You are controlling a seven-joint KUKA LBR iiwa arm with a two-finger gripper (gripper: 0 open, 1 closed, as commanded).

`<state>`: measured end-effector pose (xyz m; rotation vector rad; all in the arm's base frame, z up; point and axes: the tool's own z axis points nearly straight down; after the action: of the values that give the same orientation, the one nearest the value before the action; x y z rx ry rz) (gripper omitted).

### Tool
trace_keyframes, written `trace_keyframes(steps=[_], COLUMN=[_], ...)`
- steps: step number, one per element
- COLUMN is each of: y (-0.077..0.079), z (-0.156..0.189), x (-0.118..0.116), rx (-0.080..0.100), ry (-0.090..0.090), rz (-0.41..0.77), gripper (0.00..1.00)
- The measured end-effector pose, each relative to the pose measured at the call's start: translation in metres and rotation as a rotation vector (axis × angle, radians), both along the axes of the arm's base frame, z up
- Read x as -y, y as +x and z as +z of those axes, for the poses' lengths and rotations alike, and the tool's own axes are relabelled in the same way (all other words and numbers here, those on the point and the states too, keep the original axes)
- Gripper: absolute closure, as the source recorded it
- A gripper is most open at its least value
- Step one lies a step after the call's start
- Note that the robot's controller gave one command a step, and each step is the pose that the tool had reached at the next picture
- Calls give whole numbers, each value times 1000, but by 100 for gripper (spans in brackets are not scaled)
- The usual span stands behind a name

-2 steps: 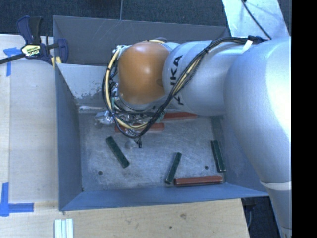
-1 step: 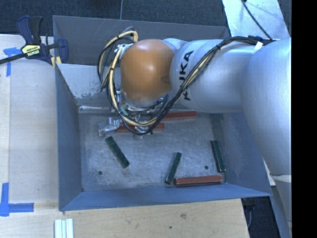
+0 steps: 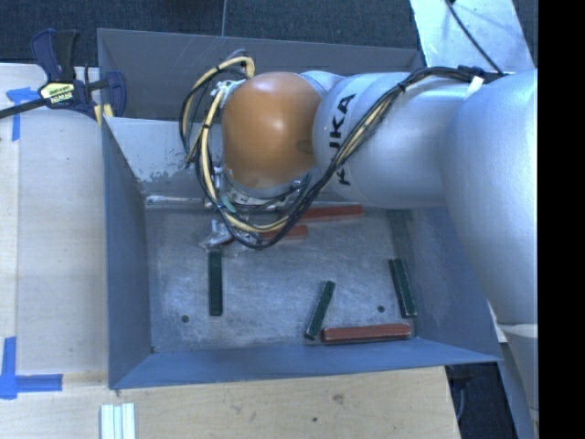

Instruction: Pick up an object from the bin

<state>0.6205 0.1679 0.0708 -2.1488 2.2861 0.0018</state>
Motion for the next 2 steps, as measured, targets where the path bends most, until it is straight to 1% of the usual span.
trace_keyframes(steps=[1,2], y=[0,-1], z=[0,0], x=[0,25], rx=[-2,-1], ry=[-1,-3], rz=[0,-13], gripper=[0,0])
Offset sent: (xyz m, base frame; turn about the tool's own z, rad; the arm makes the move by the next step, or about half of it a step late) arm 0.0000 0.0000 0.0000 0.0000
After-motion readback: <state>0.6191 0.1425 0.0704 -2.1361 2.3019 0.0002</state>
